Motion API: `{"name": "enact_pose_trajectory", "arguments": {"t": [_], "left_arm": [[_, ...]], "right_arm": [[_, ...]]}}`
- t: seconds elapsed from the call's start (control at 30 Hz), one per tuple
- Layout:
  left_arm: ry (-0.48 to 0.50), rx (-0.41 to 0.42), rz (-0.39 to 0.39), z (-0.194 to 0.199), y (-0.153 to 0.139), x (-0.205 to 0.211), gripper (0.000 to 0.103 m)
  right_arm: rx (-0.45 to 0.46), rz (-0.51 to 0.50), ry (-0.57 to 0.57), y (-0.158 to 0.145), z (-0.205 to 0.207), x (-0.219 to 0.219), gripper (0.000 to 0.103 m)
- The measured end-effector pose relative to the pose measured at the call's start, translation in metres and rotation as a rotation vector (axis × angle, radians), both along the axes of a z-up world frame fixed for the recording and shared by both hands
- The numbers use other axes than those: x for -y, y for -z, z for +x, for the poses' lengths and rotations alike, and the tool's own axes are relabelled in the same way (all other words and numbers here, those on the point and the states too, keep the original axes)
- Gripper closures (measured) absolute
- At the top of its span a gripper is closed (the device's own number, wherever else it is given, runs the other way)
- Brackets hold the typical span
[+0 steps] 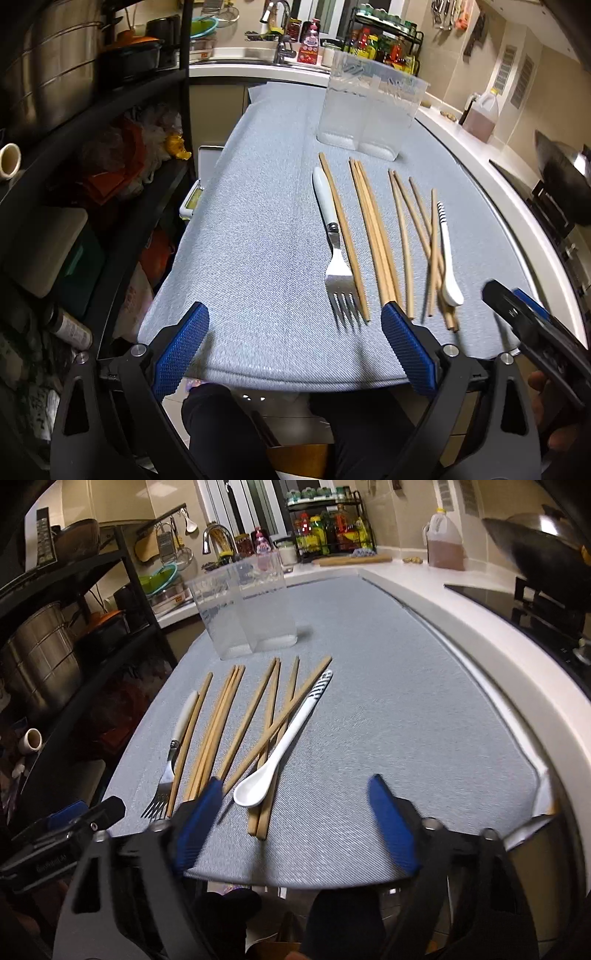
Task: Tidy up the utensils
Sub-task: 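Move the left tool toward the fork while the right tool approaches the white spoon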
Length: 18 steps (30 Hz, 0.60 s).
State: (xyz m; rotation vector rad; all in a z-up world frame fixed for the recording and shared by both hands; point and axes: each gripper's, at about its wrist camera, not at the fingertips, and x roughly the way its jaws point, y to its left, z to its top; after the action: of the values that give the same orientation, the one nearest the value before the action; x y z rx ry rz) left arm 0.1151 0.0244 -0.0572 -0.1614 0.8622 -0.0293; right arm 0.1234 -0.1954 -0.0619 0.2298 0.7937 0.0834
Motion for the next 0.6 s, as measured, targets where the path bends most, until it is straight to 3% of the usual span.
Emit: {"name": "enact_pose_trajectory", "arguments": {"t": [0.1, 0.27, 0.33, 0.47, 0.6], "left_arm": [[-0.001, -0.016, 0.013, 0.006, 0.007, 0.002, 0.012], [-0.013, -0.039, 0.001, 0.014, 0.014, -0.006, 0.012], [-0.014, -0.045, 0.0, 0.018, 0.016, -0.006, 0.012], [-0.007, -0.047, 0.003, 0.022, 0.017, -0.007, 0.012], [-0.007, -0.045, 0.004, 0.021, 0.017, -0.007, 0.012]], "right_arm": [[-0.021, 0.028, -0.017, 0.009, 0.011, -0.005, 0.046], [-0.028, 0.025, -0.043, 0.017, 0.017, -0.014, 0.05], [-0.021, 0.021, -0.052, 0.017, 0.018, -0.017, 0.059], [-0.017, 0.042, -0.07, 0.017, 0.018, -0.016, 0.091], [-0.02, 0.048, -0.073, 0.018, 0.013, -0.014, 0.098]]}}
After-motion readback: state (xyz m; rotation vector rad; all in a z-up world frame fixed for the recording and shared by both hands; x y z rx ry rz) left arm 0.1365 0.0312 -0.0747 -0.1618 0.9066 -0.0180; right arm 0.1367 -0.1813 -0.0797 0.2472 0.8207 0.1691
